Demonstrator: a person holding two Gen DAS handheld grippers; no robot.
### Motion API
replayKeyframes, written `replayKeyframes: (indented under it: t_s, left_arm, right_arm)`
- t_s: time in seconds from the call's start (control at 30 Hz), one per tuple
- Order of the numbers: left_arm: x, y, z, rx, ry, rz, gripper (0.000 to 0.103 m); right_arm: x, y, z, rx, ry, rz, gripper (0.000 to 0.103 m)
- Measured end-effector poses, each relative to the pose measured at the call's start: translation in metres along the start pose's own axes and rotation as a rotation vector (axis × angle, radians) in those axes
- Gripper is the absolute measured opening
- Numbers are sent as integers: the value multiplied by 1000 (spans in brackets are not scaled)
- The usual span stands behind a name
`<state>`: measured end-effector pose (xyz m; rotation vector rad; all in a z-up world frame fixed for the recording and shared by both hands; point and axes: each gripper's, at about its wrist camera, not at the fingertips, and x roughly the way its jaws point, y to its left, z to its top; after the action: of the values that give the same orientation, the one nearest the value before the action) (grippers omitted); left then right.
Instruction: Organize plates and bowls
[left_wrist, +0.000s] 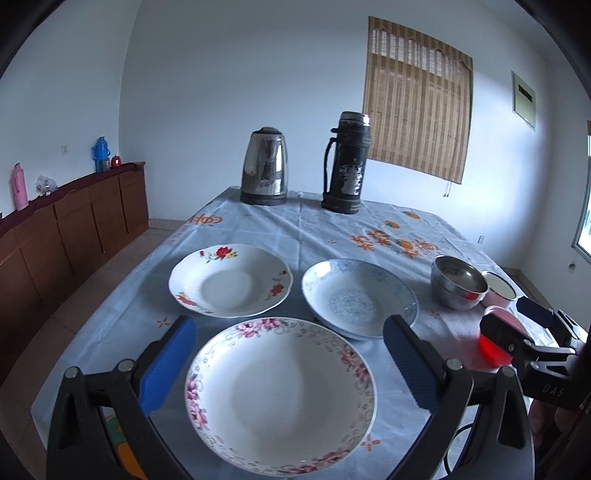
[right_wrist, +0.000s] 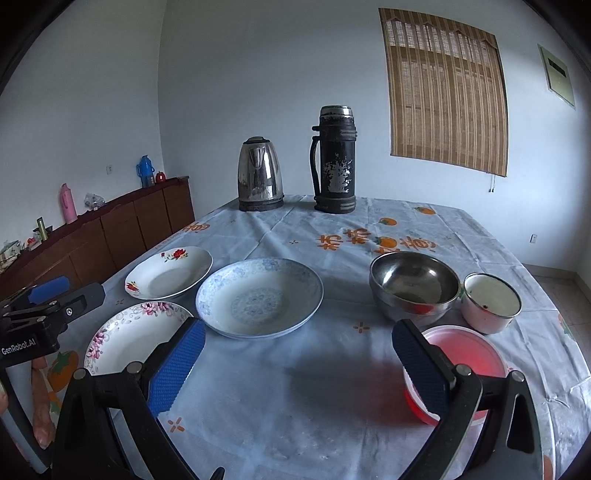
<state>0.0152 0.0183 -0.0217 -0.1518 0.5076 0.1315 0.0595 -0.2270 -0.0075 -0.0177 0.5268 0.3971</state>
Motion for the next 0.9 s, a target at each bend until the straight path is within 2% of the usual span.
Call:
replayKeyframes:
  t_s: [0.4,0.5,0.57,0.73,0.77,0.8,0.87,0.9]
  left_arm:
    - [20,35,-12,-28,74,82,101]
    - [28,46,-19,-50,114,83,91]
    - [33,50,-23,-52,139,83,84]
    - [42,57,-30,-62,176,78,79]
    - [43,58,-31,-63,179,75,75]
    - [44,58,-31,-62,187,71,71]
    - [49,59,-34,-61,208,65,55]
    - [51,59,-35,-63,220,57,51]
  right_arm:
    - [32,27,-5,-23,74,70,102]
    - [43,38,-8,-41,104,107,97]
    - [52,46,-10,-51,133,138,86]
    - [74,59,-18,-57,209,192,71]
    - [78,63,-20,-62,224,201,69]
    - [81,64,-20,-65,236,208,62]
    - [88,69,-23,-71,267,226,50]
    - [91,70,-24,-75,281,235,49]
